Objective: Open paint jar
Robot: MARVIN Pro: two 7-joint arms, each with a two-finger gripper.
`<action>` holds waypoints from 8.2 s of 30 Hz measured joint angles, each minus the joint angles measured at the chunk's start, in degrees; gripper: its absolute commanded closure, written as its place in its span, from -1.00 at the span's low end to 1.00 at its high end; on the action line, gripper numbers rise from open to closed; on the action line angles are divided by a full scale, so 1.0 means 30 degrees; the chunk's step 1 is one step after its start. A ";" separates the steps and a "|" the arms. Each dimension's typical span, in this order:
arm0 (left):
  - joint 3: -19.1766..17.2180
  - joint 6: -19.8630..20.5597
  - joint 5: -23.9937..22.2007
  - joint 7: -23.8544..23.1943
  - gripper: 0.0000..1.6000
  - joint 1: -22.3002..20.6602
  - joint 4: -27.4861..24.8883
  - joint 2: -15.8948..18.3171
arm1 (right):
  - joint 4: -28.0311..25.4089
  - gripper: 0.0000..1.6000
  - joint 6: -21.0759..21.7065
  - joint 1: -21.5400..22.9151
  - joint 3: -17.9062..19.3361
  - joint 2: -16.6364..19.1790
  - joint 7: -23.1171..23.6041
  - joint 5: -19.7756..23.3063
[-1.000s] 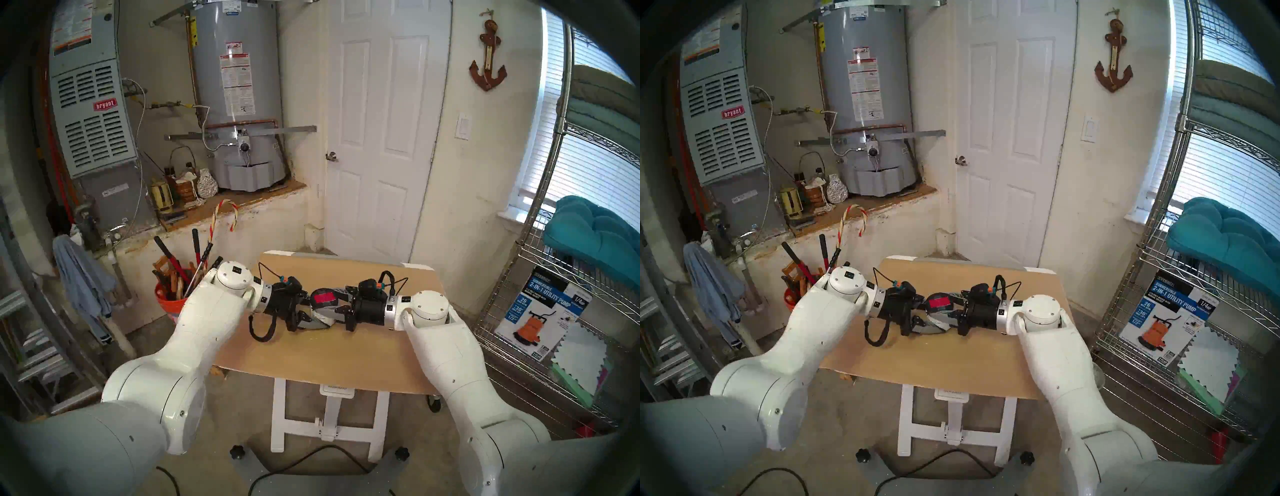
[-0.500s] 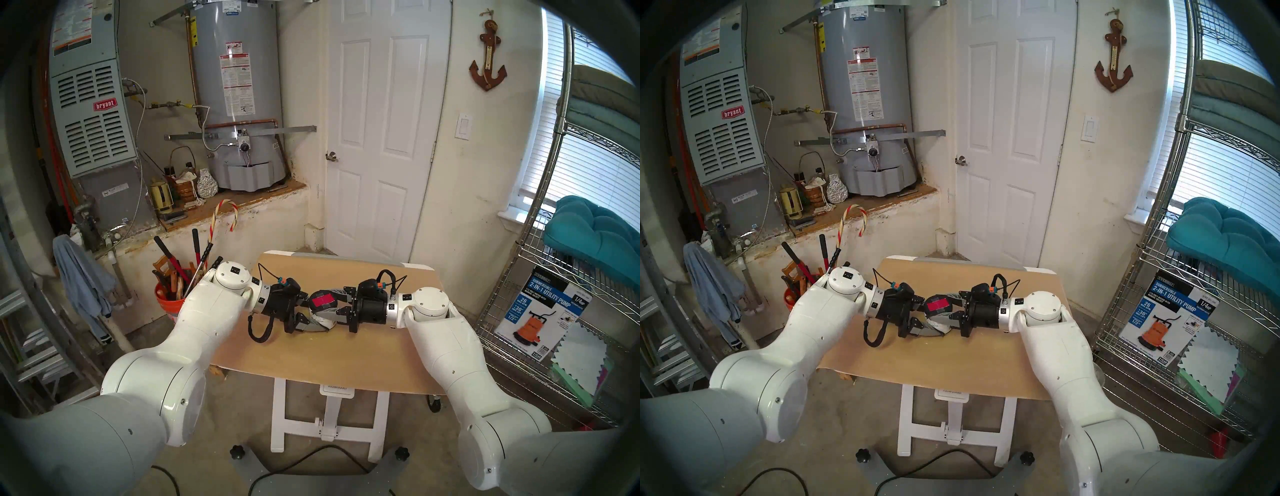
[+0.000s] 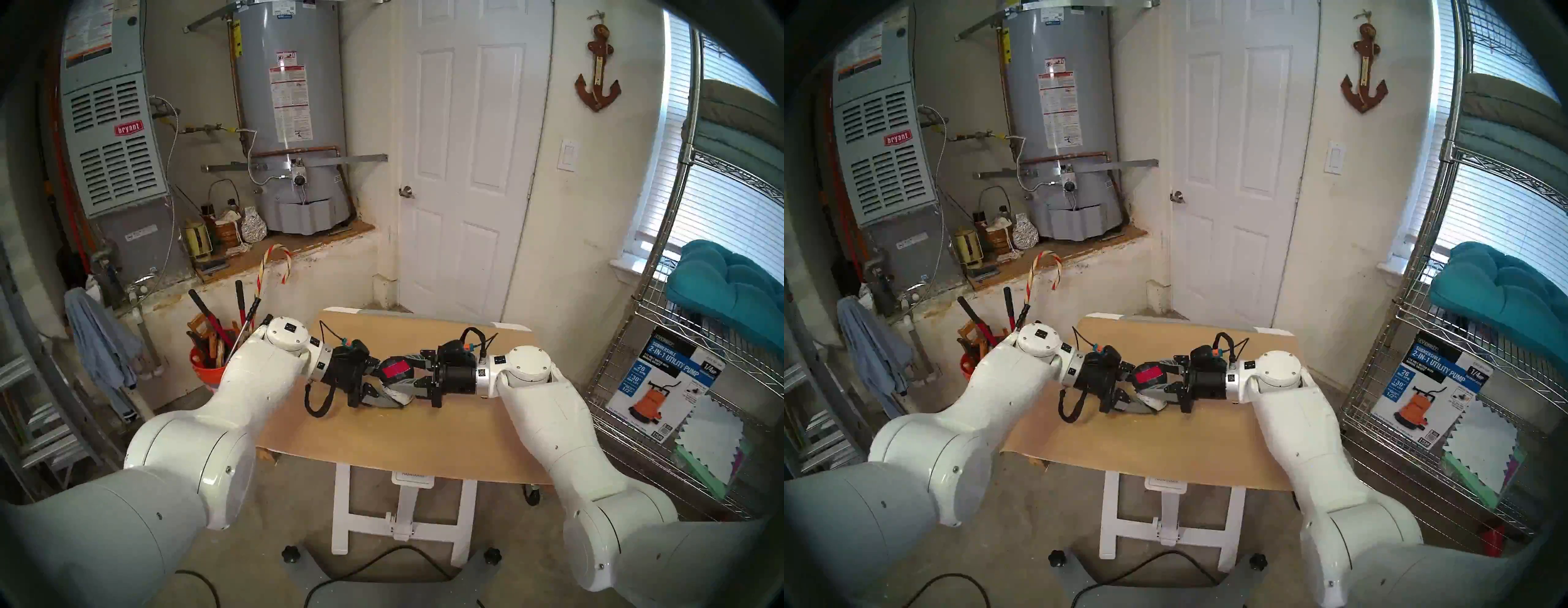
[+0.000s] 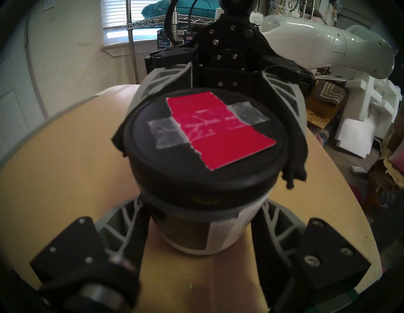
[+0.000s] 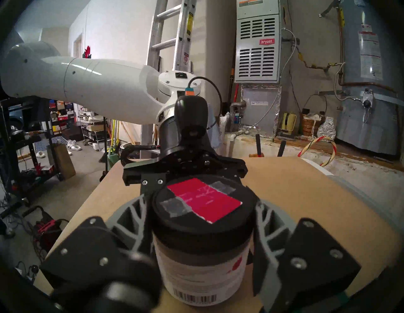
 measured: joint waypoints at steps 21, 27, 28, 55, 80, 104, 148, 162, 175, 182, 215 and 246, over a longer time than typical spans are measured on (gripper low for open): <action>0.0021 -0.1091 0.0170 0.1223 1.00 -0.0974 0.1846 -0.0021 | -0.0576 -1.00 0.0538 -0.0359 0.2364 -0.0960 -0.1406 0.1379; -0.0026 -0.0786 0.0474 0.2299 1.00 -0.1030 0.1786 -0.0124 | -0.1581 -1.00 0.1163 -0.1137 0.3807 -0.1582 -0.3393 0.1442; -0.0061 -0.0655 0.0549 0.2608 1.00 -0.1045 0.1777 -0.0192 | -0.1952 -1.00 0.1284 -0.1390 0.4077 -0.1767 -0.3925 0.1400; -0.0639 0.0958 0.0788 0.5963 1.00 -0.0613 0.1327 -0.1314 | -0.8638 -1.00 0.4239 -0.5881 0.4129 -0.3950 -0.9851 -0.0553; -0.0641 0.1698 0.0800 0.6074 1.00 -0.0046 0.0225 -0.1248 | -1.2466 -1.00 0.6010 -0.9449 0.0869 -0.3178 -1.5996 0.0305; -0.0721 0.1564 0.0780 0.5526 1.00 0.0042 0.0032 -0.0970 | -1.0591 -1.00 0.4940 -0.9023 -0.0113 -0.3205 -1.7763 0.0636; -0.0954 0.2230 0.0914 0.4981 1.00 0.0649 -0.1047 -0.0918 | -0.9097 0.94 0.3856 -0.8141 -0.0261 -0.3222 -1.7793 0.0746; -0.0953 0.1805 0.0959 0.4534 1.00 0.0597 -0.1019 -0.0693 | -0.8111 1.00 0.3023 -0.7411 -0.0265 -0.2376 -1.5916 0.0941; -0.0869 0.0790 0.0849 0.3666 1.00 0.0063 -0.0050 -0.0282 | -0.5974 1.00 0.1826 -0.5754 -0.0347 -0.1121 -1.2178 0.1608; -0.0724 0.0083 0.0760 0.3299 1.00 -0.0509 0.0947 -0.0125 | -0.4651 1.00 0.1178 -0.4699 -0.0473 -0.0562 -1.0259 0.1896; -0.0328 -0.2246 0.0577 0.2858 1.00 -0.2523 0.4478 -0.0090 | -0.0844 -0.07 -0.0868 -0.1458 -0.1035 0.0364 -0.5733 0.1804; -0.0321 -0.2747 0.0774 0.4274 1.00 -0.2901 0.5479 -0.0879 | -0.4469 -1.00 0.0787 -0.4722 0.1269 -0.1518 -0.9228 0.3064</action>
